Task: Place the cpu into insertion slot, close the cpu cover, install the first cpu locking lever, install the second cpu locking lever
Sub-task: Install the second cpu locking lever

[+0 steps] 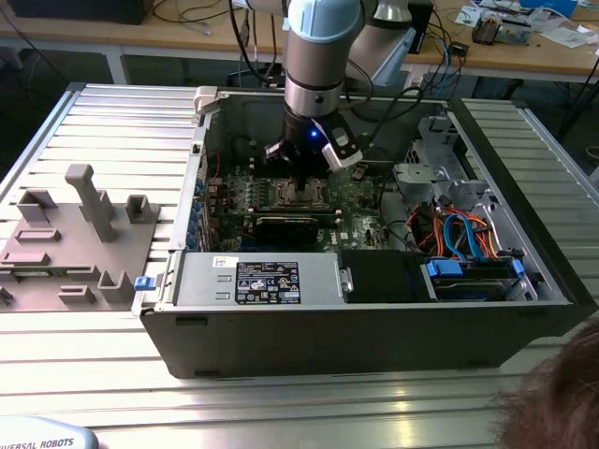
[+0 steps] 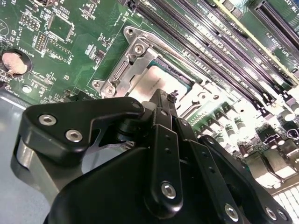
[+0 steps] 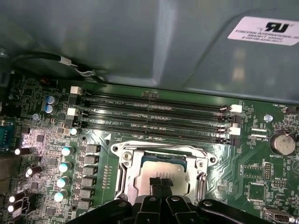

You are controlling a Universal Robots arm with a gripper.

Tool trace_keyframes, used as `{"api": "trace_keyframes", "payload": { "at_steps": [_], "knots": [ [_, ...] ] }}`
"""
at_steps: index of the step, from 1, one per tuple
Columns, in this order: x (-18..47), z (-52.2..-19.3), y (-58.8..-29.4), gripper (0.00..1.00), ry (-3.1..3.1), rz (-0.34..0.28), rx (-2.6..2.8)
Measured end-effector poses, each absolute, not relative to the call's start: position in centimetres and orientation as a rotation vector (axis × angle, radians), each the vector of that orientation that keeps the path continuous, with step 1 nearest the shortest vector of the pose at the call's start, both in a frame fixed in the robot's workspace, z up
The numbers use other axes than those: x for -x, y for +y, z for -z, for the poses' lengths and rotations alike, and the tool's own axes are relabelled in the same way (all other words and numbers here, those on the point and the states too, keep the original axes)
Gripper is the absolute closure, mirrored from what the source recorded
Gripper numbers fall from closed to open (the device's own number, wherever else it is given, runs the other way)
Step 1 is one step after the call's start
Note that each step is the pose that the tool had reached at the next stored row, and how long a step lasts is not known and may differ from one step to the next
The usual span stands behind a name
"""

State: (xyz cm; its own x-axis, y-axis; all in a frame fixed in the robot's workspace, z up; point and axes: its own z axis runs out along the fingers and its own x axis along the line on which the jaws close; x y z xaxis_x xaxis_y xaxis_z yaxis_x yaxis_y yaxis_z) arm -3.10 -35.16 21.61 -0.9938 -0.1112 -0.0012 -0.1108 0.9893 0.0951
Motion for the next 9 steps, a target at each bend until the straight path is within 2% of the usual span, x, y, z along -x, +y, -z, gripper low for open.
{"api": "trace_keyframes", "payload": {
  "at_steps": [9],
  "knots": [
    [3.1,-22.8,-34.9,0.89,-3.129,0.149,-0.174]
  ]
}}
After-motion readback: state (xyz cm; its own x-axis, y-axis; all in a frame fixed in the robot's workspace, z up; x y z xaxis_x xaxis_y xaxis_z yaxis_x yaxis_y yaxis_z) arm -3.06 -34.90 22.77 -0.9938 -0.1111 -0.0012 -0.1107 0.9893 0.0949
